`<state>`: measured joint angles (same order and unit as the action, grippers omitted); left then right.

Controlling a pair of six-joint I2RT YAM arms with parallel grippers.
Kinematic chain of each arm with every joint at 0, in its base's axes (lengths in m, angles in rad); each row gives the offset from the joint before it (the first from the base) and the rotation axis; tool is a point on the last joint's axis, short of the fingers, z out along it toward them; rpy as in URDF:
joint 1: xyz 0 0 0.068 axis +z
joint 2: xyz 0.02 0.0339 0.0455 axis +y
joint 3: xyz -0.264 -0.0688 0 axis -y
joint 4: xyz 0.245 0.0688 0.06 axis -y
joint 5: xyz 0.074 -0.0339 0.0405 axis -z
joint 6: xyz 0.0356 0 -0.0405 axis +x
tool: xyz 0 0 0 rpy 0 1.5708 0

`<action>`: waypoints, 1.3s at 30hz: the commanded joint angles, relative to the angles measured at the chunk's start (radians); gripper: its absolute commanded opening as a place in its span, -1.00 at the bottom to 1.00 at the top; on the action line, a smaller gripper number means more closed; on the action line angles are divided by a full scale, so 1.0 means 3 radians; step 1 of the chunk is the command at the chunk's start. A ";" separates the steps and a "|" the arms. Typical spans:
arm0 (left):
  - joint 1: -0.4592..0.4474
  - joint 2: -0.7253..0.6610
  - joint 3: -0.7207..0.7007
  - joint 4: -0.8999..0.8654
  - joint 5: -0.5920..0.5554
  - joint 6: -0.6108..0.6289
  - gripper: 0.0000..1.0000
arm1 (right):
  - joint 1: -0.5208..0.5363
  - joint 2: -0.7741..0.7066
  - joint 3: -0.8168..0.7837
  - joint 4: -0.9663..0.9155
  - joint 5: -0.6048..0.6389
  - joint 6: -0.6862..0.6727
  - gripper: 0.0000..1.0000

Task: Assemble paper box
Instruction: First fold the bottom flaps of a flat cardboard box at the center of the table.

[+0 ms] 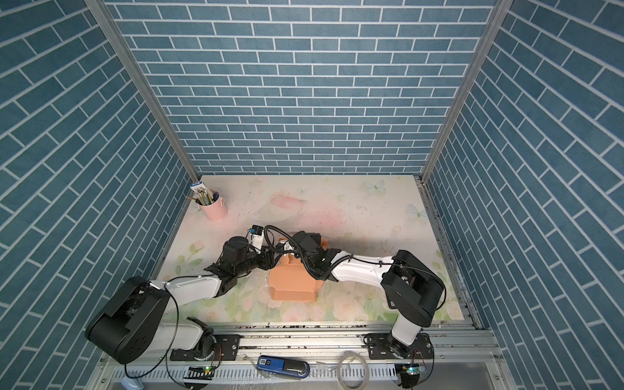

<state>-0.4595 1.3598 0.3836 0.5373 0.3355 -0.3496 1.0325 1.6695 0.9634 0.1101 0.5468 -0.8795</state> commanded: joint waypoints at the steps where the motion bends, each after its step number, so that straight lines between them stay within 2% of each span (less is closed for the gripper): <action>1: -0.0028 0.0068 0.0051 0.0066 -0.0005 0.0065 0.27 | 0.0015 -0.0139 -0.0064 0.0078 -0.0047 0.0034 -1.00; 9: -0.0073 0.0145 0.0175 -0.0032 -0.0285 0.0125 0.16 | 0.0013 -0.0158 -0.0067 0.0063 -0.0074 0.0048 -1.00; 22: -0.0256 0.0034 0.0084 0.0108 -0.0776 0.0254 -0.01 | 0.0029 -0.0140 -0.0087 0.0104 0.0011 0.0058 -1.00; 32: -0.0401 -0.0056 0.0084 0.0187 -0.1057 0.0301 -0.25 | 0.0041 -0.0137 -0.0086 0.0117 0.0023 0.0094 -1.00; 35: -0.0401 -0.0027 0.0114 0.0167 -0.1041 0.0306 -0.23 | 0.0042 -0.0151 -0.0093 0.0114 0.0017 0.0104 -1.00; 39: -0.0401 0.0009 0.0114 0.0164 -0.1021 0.0310 0.10 | 0.0051 -0.0168 -0.0107 0.0106 0.0025 0.0104 -1.00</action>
<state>-0.5770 1.3579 0.4091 0.5587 0.0494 -0.2626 1.0336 1.6535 0.9516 0.1368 0.5648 -0.8680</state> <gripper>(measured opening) 0.531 0.049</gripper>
